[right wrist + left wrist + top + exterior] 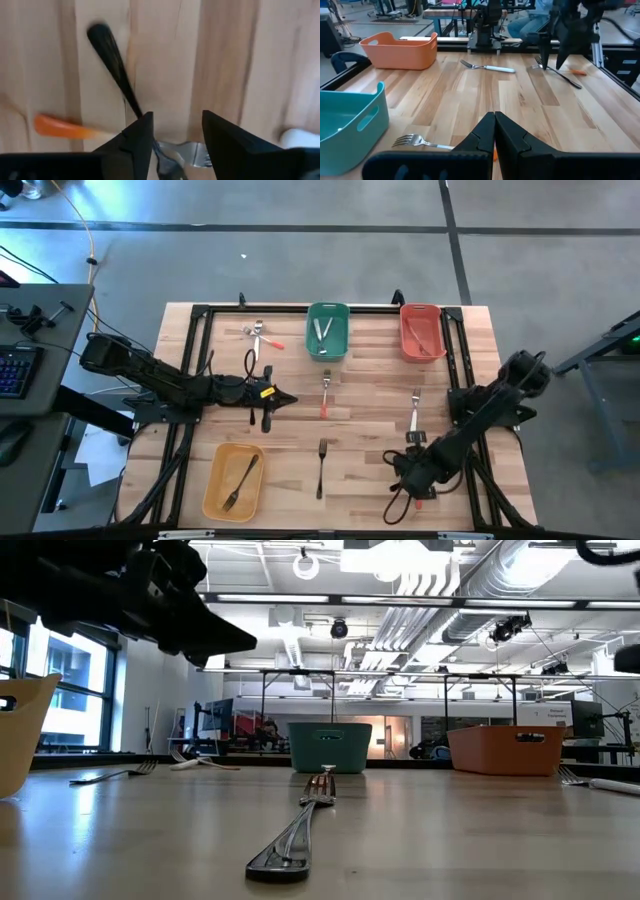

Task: Sort silverware by color (type)
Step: Put the black fork into the yellow bin

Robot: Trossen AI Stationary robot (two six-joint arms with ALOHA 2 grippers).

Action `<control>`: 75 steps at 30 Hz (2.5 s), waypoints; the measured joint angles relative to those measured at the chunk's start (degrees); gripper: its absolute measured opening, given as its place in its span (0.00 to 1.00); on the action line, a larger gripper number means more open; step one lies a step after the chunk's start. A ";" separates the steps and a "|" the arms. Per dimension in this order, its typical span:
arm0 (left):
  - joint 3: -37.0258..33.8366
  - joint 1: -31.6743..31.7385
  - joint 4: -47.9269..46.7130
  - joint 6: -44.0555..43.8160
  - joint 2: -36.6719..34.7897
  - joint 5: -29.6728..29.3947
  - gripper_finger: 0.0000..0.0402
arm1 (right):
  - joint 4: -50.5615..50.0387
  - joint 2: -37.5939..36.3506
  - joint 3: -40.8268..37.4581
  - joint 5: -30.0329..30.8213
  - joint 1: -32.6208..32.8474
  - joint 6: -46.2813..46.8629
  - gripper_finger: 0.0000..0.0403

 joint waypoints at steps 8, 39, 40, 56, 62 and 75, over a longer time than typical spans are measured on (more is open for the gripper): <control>0.00 0.01 -0.03 -0.03 0.00 -0.36 0.00 | 0.10 4.94 0.02 -3.35 0.18 -0.84 0.36; 0.02 -1.39 -0.44 -0.55 0.00 -1.49 0.00 | 4.69 5.39 11.58 -10.04 12.26 37.97 0.29; 0.02 -1.39 -0.45 -0.56 0.00 -1.48 0.00 | 4.73 5.67 11.58 -9.56 13.38 40.22 0.29; 0.02 -1.39 -0.45 -1.47 0.00 -1.50 0.00 | 8.59 12.88 11.54 -7.28 15.31 43.49 0.29; 0.02 -1.39 -0.46 -1.49 0.00 -1.49 0.00 | 9.19 13.72 11.54 -7.60 15.31 42.44 0.28; 0.02 -1.39 -0.45 -1.00 0.00 -1.50 0.00 | 9.19 13.76 11.54 -5.10 15.29 41.94 0.28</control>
